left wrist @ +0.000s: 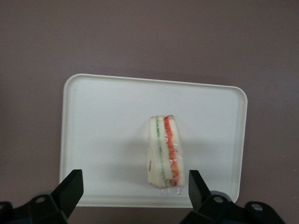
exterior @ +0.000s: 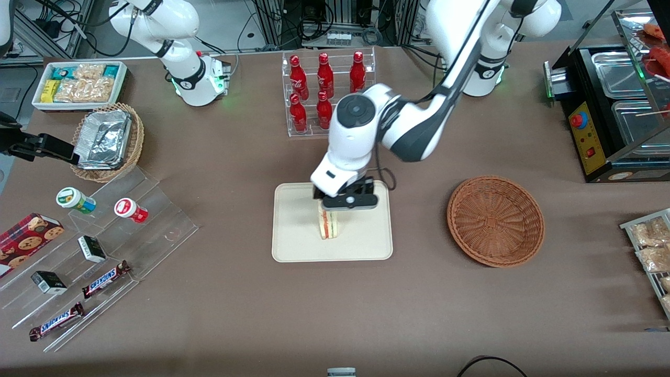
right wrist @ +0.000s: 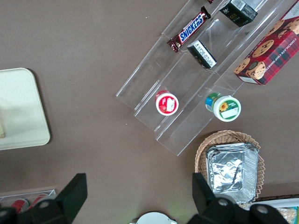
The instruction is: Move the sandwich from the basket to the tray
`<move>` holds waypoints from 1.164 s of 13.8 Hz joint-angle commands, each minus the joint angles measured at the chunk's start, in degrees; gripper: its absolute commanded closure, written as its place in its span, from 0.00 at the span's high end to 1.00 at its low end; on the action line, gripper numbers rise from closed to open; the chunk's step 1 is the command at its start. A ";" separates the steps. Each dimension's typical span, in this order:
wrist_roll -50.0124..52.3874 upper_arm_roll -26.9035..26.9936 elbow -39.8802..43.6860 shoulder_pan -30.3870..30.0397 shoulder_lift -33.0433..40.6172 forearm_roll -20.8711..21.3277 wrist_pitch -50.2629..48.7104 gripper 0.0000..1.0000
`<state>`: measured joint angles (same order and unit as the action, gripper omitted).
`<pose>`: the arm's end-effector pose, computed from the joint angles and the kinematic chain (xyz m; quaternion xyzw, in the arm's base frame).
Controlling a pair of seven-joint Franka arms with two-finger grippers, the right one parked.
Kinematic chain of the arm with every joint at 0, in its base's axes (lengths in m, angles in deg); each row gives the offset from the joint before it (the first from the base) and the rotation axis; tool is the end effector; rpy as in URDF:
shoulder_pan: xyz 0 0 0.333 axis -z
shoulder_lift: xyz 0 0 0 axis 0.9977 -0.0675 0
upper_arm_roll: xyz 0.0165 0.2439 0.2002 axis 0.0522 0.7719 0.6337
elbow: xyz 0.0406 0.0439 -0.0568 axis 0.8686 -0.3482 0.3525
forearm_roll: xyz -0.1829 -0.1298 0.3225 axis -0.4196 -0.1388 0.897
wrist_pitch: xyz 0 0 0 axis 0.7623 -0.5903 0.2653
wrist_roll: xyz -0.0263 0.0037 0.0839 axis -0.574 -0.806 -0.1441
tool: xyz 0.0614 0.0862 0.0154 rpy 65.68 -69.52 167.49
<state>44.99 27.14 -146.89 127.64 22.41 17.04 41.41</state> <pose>0.5333 -0.4703 0.4152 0.9964 0.0549 0.0508 0.0388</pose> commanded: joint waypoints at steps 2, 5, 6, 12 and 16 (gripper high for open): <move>-1.56 -0.38 -3.01 -6.52 10.41 0.11 -11.07 0.99; -8.23 -0.38 -3.54 -11.09 14.99 0.11 -18.90 0.99; -9.99 -0.38 -3.54 -12.41 16.22 0.20 -20.92 0.99; -27.48 -0.30 -3.45 -23.13 23.78 0.20 -31.21 0.99; -34.34 -0.29 -3.36 -27.35 26.33 0.20 -33.85 0.99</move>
<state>13.45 27.55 -148.58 101.90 46.43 17.05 8.62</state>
